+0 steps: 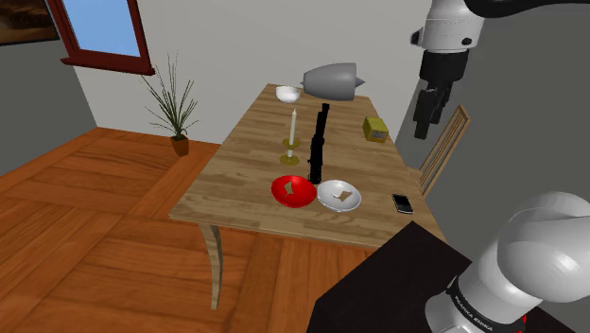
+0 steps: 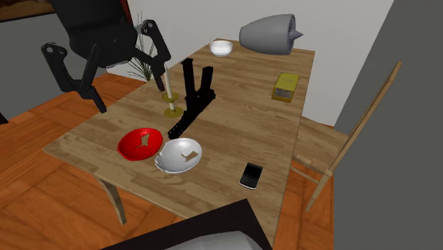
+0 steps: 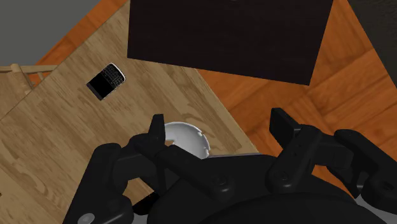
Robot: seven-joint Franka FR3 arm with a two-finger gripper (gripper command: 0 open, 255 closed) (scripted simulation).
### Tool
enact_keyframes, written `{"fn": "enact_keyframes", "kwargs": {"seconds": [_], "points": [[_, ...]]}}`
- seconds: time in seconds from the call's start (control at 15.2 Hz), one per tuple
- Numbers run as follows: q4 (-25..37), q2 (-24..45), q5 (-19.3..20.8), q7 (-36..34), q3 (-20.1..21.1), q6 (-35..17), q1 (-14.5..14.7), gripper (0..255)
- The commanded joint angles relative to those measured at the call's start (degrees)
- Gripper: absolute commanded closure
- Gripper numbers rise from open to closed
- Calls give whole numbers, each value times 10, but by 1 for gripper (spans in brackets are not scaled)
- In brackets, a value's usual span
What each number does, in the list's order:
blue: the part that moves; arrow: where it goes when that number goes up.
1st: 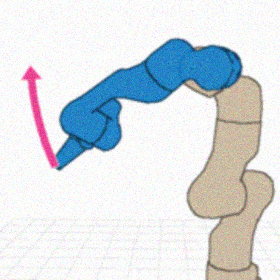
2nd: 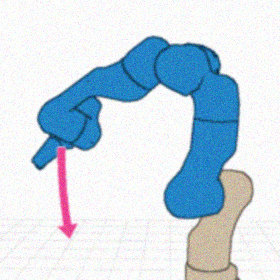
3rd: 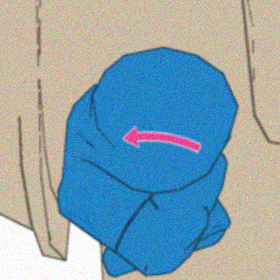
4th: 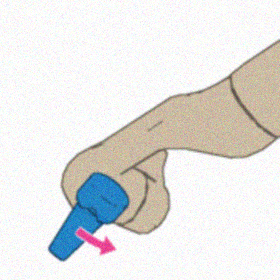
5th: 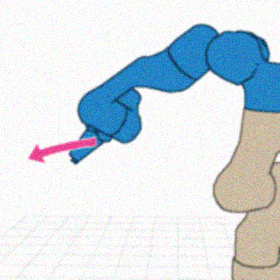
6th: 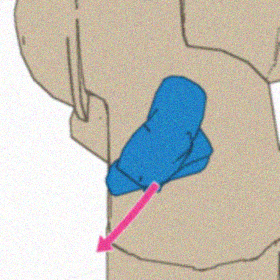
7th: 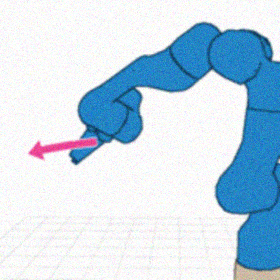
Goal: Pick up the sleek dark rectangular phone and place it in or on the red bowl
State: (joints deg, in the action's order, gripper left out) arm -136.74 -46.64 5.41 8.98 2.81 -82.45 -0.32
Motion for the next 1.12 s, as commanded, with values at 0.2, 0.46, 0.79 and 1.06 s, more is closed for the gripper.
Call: {"fn": "enact_keyframes", "kwargs": {"seconds": [0.2,0.46,0.79,1.06], "points": [[-39,10,10,-8,-23,-56,-19,0],[-83,34,23,-18,-55,-133,-47,0],[-125,82,38,-30,-97,-234,-81,0],[-146,137,47,-37,-131,-318,-107,0]]}}
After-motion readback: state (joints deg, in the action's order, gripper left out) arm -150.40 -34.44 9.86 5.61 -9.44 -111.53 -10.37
